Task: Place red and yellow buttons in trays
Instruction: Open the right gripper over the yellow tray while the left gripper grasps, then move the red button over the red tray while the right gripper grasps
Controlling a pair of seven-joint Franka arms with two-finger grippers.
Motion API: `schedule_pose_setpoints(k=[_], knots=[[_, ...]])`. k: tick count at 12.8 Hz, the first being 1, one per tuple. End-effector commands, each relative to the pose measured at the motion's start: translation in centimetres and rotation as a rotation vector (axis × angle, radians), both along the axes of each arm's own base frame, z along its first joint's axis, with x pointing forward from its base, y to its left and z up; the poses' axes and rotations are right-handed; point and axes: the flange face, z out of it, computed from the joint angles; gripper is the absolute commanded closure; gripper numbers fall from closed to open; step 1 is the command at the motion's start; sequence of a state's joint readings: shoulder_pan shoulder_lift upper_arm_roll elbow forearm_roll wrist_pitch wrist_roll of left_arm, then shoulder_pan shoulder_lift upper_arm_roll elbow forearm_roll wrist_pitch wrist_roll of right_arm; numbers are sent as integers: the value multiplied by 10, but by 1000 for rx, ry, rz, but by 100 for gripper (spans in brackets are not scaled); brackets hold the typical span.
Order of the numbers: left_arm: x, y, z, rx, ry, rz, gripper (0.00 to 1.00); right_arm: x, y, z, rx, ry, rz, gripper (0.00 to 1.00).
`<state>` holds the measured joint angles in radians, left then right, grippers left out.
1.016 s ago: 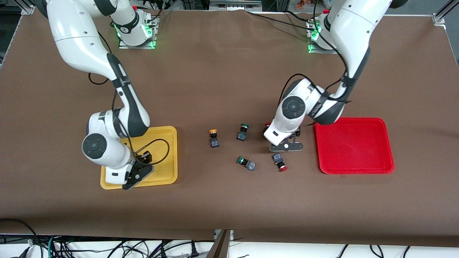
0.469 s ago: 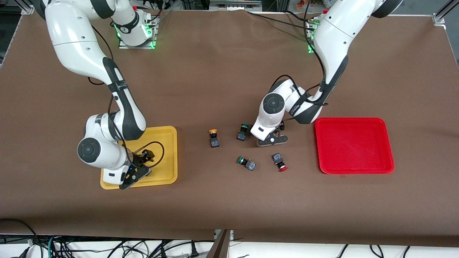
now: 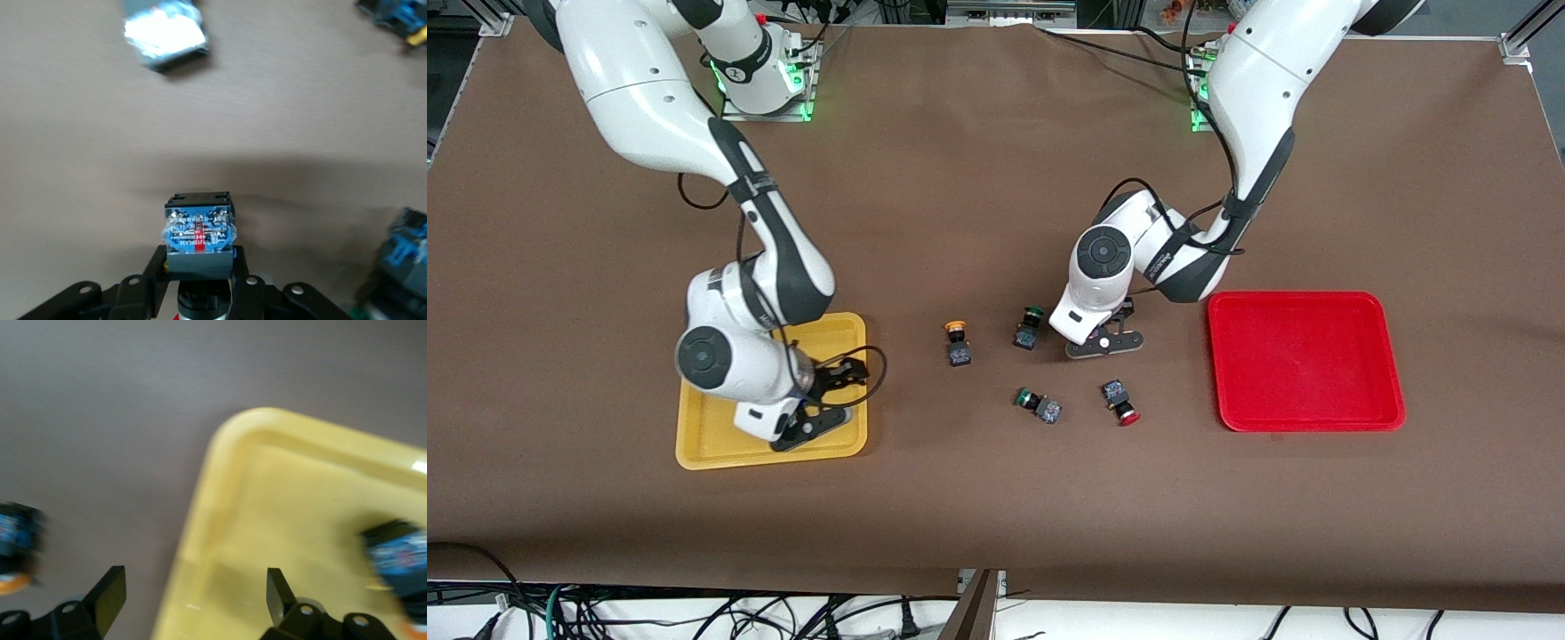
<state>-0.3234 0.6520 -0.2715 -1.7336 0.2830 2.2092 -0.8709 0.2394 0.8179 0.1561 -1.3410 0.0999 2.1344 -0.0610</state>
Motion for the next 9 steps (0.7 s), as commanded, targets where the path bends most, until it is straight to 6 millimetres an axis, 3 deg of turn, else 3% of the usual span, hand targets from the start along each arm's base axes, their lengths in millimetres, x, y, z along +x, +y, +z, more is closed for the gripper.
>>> schedule_pose_setpoints(k=[1, 3, 5, 6, 9], knots=[[19, 58, 61, 66, 40, -120, 98, -26, 61, 5, -1, 38, -122, 6], [36, 112, 83, 71, 99, -246, 97, -43, 107, 2, 13, 12, -226, 6], [56, 175, 93, 38, 152, -422, 89, -61, 141, -12, 15, 25, -326, 6], [61, 197, 92, 20, 173, -496, 89, -69, 156, -17, 20, 18, -356, 6], [67, 247, 79, -5, 213, -571, 88, -83, 175, -36, 16, -5, -381, 6]])
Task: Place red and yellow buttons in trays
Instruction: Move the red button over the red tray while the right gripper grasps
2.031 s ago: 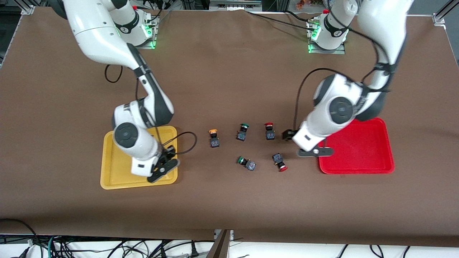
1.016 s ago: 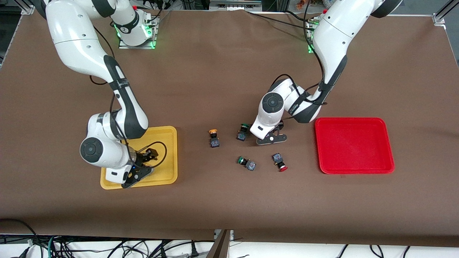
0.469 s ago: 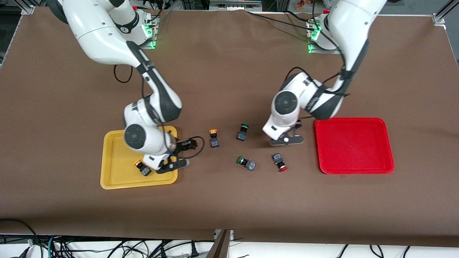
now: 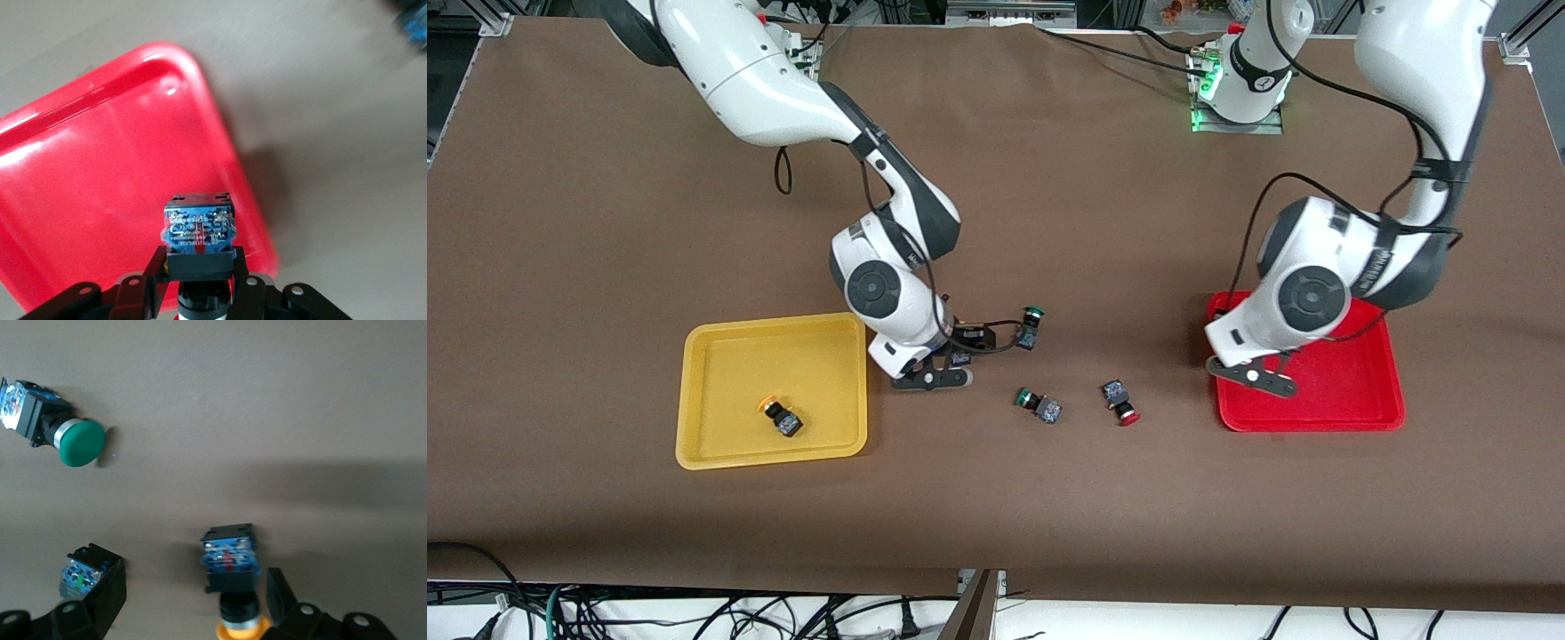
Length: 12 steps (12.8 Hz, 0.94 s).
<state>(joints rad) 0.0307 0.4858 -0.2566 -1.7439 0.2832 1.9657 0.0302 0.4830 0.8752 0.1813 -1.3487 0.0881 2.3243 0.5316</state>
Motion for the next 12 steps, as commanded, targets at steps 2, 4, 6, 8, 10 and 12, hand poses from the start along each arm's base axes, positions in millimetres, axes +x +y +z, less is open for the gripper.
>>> schedule_pose_setpoints(k=[2, 4, 6, 8, 10, 12], knots=[[-6, 32, -28, -5, 36, -55, 87, -9, 6, -19, -42, -27, -17, 7], [-11, 39, -40, -22, 18, -48, 36, -14, 6, -27, -79, -44, 9, 9], [-8, 41, -28, -29, 3, -31, 0, -15, 2, -32, -89, -41, 10, 14], [-1, 17, 6, -72, -48, -24, 0, -17, -1, -38, -108, -40, 20, 27], [25, -2, 49, -281, -90, 136, 0, -18, -3, -41, -110, -40, 20, 45], [50, -22, 47, -415, -192, 229, 0, -18, -3, -41, -111, -41, 24, 66]])
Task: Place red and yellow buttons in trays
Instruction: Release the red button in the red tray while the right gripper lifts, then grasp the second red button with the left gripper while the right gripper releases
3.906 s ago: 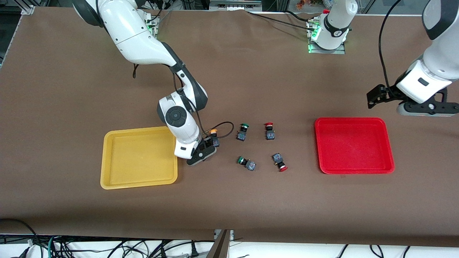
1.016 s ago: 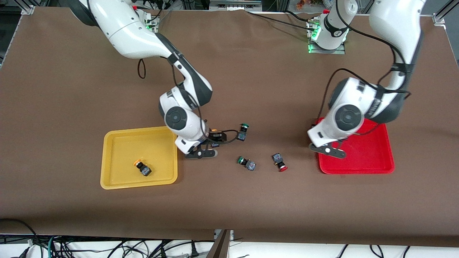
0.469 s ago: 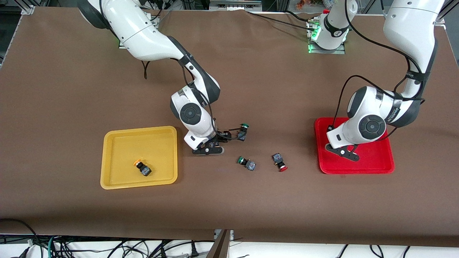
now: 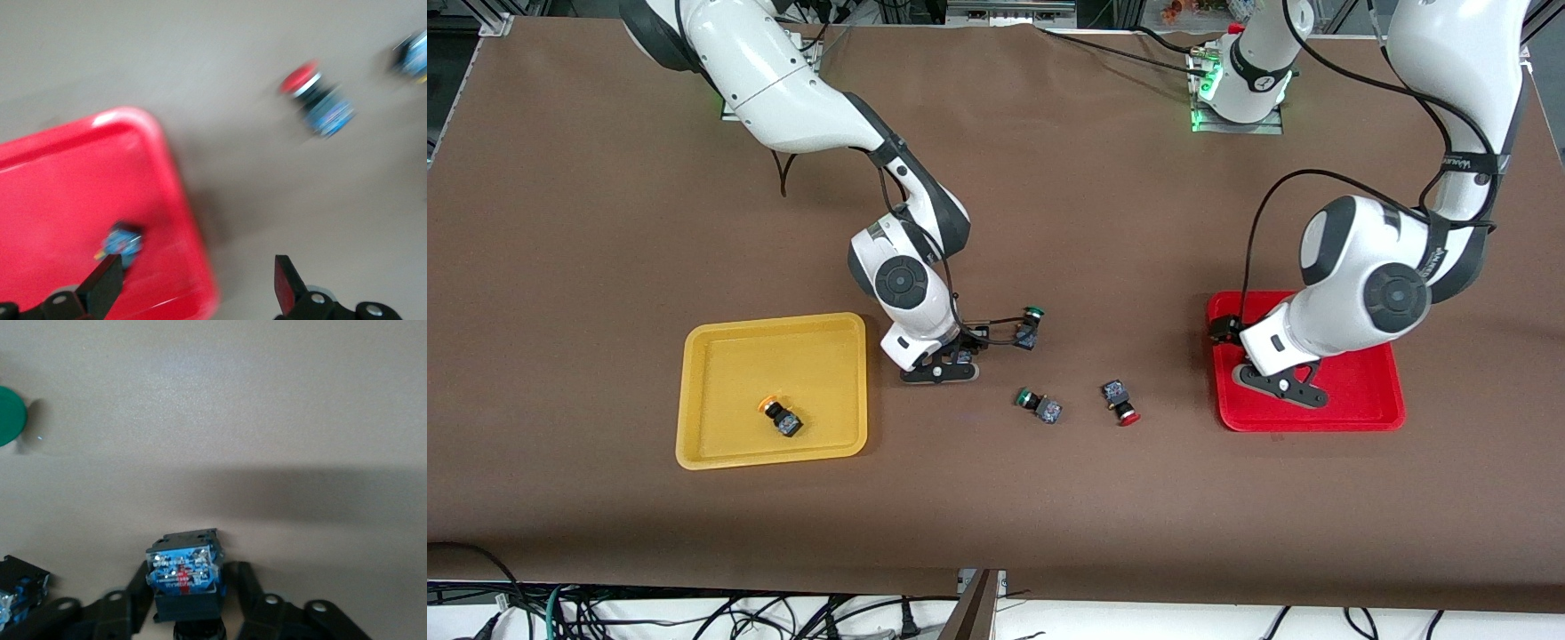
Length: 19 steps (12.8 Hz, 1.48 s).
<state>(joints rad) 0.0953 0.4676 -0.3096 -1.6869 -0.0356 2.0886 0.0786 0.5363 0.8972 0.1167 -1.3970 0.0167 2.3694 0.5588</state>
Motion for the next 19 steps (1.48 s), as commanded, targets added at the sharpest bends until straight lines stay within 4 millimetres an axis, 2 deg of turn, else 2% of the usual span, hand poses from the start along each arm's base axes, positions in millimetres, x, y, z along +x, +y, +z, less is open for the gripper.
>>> schedule_pose_setpoints(k=[1, 2, 4, 6, 7, 9, 12, 14, 15, 16, 17, 18, 19], knots=[[29, -21, -5, -106, -131, 81, 0, -6, 2, -3, -10, -7, -3, 70], [35, -31, -12, -120, -177, 87, 0, -6, 2, -2, -10, -7, 0, 74], [36, -72, -32, -152, -227, 151, 0, 1, -4, 6, -10, -17, 7, 78], [35, -93, -77, -167, -204, 333, 0, 18, -29, 20, -63, -27, 52, 78], [34, -106, -91, -179, -206, 403, 0, 25, -42, 30, -89, -24, 100, 78], [29, -121, -116, -130, -231, 454, 0, 44, -80, 48, -152, -29, 199, 78], [21, -132, -141, -31, -267, 407, 0, 71, -144, 70, -221, -10, 328, 78], [20, -134, -153, -28, -281, 403, 0, 82, -180, 65, -225, 8, 370, 75], [21, -133, -154, -36, -294, 406, 0, 83, -191, 58, -215, 24, 346, 70], [22, -131, -161, -43, -311, 408, 0, 80, -194, 50, -193, 37, 320, 62], [22, -132, -163, -55, -331, 409, 0, 79, -197, 46, -159, 52, 287, 44], [21, -132, -168, -53, -329, 410, 0, 80, -202, 43, -141, 60, 266, 35], [22, -127, -168, -51, -330, 408, 0, 81, -207, 43, -138, 63, 257, 20]])
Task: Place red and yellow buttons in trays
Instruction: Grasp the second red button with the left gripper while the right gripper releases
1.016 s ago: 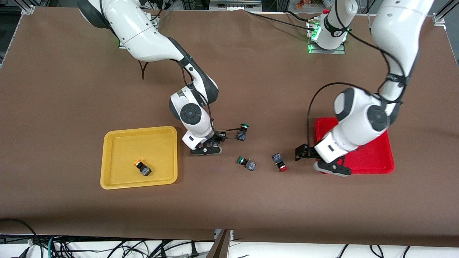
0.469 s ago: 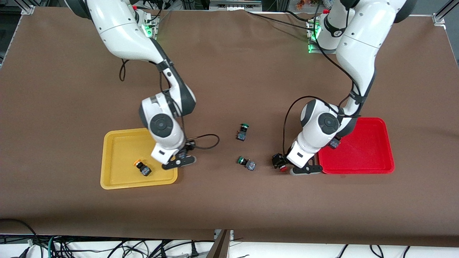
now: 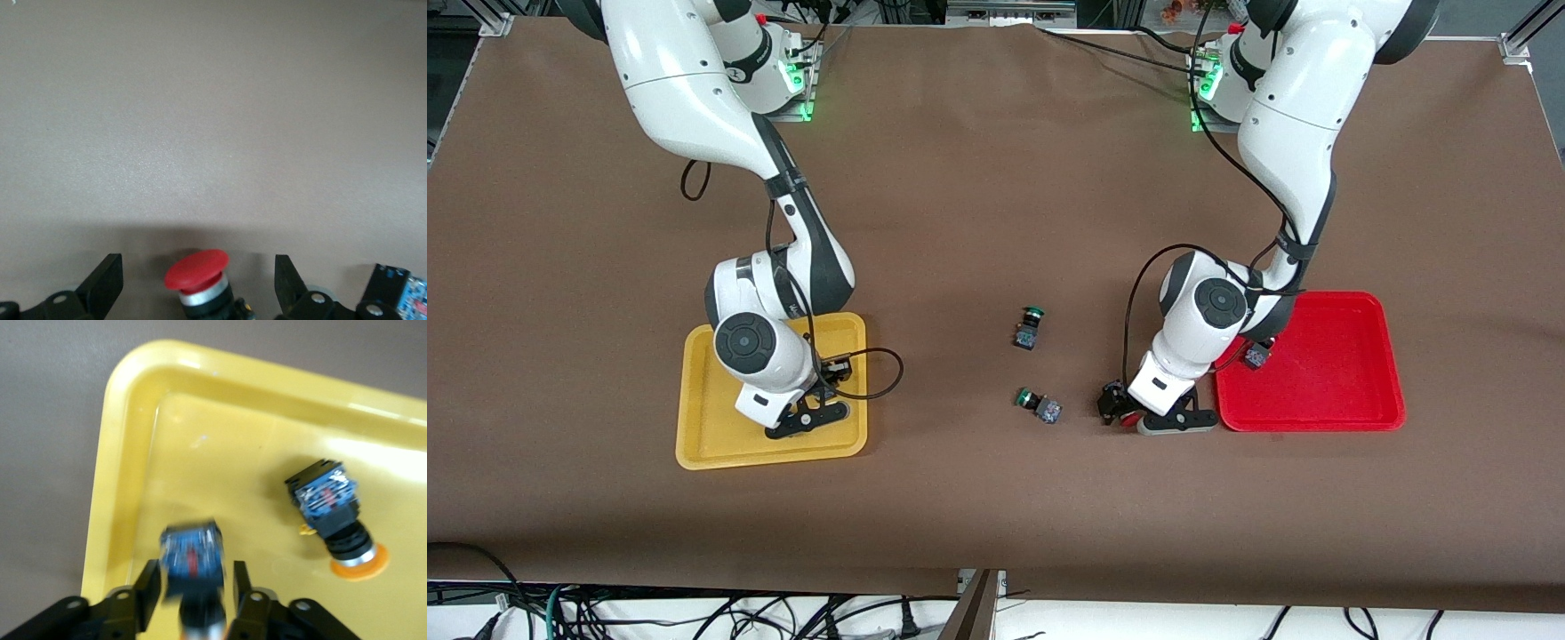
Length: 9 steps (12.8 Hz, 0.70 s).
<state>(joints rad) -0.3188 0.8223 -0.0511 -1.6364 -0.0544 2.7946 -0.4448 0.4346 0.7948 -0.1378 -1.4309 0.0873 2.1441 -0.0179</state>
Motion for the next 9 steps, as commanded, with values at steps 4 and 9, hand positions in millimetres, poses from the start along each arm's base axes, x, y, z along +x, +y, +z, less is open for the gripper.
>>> schedule_pose_setpoints(k=[4, 9], knots=[[8, 6, -1, 14, -25, -5, 94, 0, -2, 24, 40, -10, -17, 1], [8, 7, 8, 16, -16, -2, 96, -11, -5, 116, 51, 0, -84, 1]])
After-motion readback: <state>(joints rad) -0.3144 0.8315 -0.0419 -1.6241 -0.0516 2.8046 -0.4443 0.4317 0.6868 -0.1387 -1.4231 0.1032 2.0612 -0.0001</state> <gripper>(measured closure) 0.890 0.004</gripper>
